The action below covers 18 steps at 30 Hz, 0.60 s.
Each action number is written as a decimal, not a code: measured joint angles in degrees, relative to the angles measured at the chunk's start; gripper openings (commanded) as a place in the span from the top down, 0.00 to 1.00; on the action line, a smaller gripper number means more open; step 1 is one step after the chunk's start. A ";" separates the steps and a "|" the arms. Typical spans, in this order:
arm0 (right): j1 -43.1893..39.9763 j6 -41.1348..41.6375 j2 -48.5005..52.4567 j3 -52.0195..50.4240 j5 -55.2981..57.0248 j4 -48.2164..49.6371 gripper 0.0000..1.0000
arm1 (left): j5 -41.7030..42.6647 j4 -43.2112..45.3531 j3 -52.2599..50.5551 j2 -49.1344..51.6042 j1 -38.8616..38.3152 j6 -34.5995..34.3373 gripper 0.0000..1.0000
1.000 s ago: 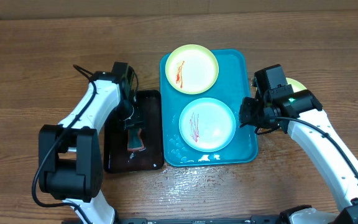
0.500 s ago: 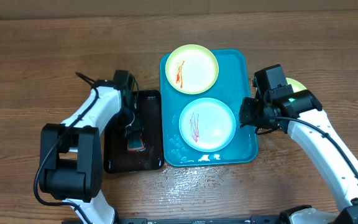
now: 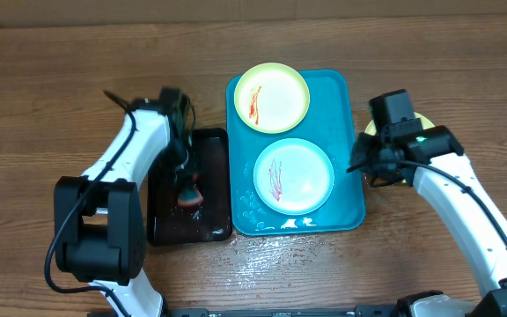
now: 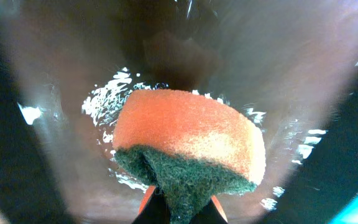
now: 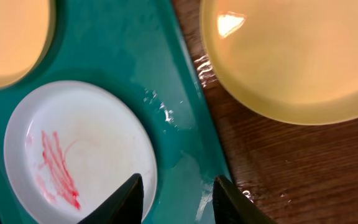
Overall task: Clean dirty plates on tray and stack at the side
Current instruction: 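Grasp the sponge from the black tray with the left gripper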
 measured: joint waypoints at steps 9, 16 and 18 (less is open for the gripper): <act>-1.07 -7.58 1.81 -0.17 -7.41 2.75 0.55 | -2.34 -8.39 18.88 0.00 0.00 0.83 0.96; 1.07 -9.51 5.81 -2.89 -9.31 8.17 0.56 | -2.75 -9.44 22.93 0.00 0.00 1.11 0.95; 1.64 -10.05 7.52 -4.24 -9.57 10.25 0.59 | -2.78 -9.53 23.12 0.00 -0.02 1.31 0.96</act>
